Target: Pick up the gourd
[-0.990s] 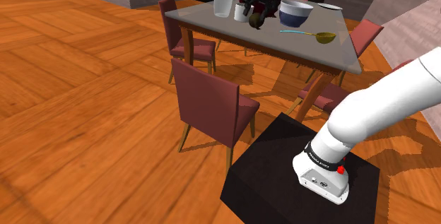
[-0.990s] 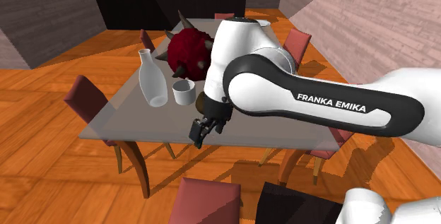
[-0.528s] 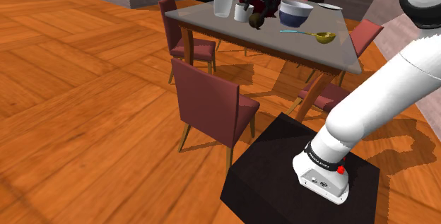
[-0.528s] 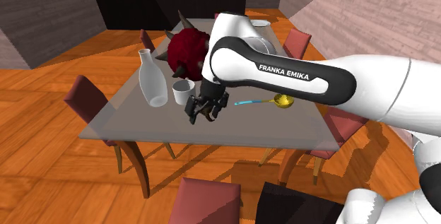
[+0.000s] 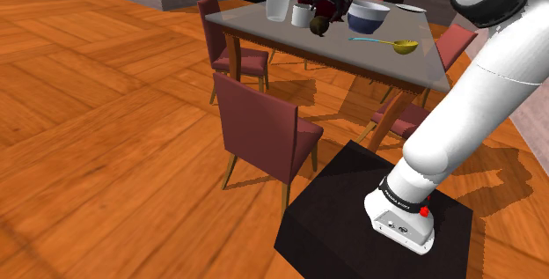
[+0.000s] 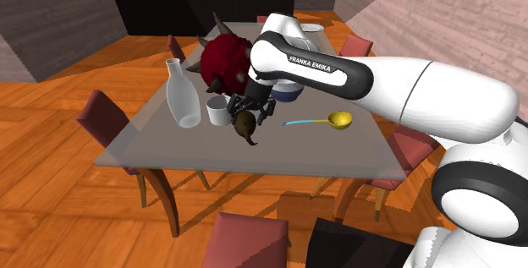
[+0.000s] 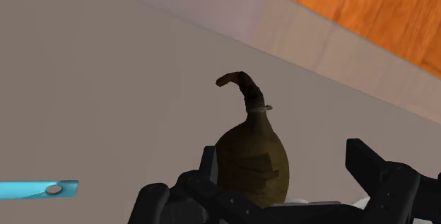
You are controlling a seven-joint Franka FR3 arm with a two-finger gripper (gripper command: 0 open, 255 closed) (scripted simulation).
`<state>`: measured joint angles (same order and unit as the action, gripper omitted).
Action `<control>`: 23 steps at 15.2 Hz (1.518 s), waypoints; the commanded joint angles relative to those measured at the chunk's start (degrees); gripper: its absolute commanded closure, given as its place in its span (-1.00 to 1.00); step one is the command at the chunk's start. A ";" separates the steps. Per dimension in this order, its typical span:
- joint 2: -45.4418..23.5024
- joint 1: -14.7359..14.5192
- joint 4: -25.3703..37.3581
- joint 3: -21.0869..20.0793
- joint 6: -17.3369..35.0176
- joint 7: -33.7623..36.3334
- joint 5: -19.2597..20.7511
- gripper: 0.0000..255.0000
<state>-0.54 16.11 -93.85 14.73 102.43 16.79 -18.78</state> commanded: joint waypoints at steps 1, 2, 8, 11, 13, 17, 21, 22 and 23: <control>-2.26 0.88 2.38 0.85 -0.35 0.80 -1.27 -1.00; -2.13 0.85 1.46 0.81 0.42 0.60 -1.29 -1.00; -1.61 0.63 -4.13 0.63 5.34 -0.83 -1.57 -1.00; -1.72 0.60 -3.89 0.60 5.24 -0.73 -1.58 1.00; -1.73 0.59 -3.89 0.59 5.25 -0.71 -1.58 1.00; -1.76 0.60 -3.87 0.59 5.25 -0.73 -1.59 1.00; -1.65 0.67 -3.34 0.64 4.61 -0.60 -1.50 1.00; -1.70 0.70 -2.51 0.67 3.87 -0.38 -1.45 1.00; -1.77 0.73 -1.68 0.70 3.13 -0.16 -1.40 1.00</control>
<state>-2.33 16.79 -96.26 15.38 106.30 16.44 -20.24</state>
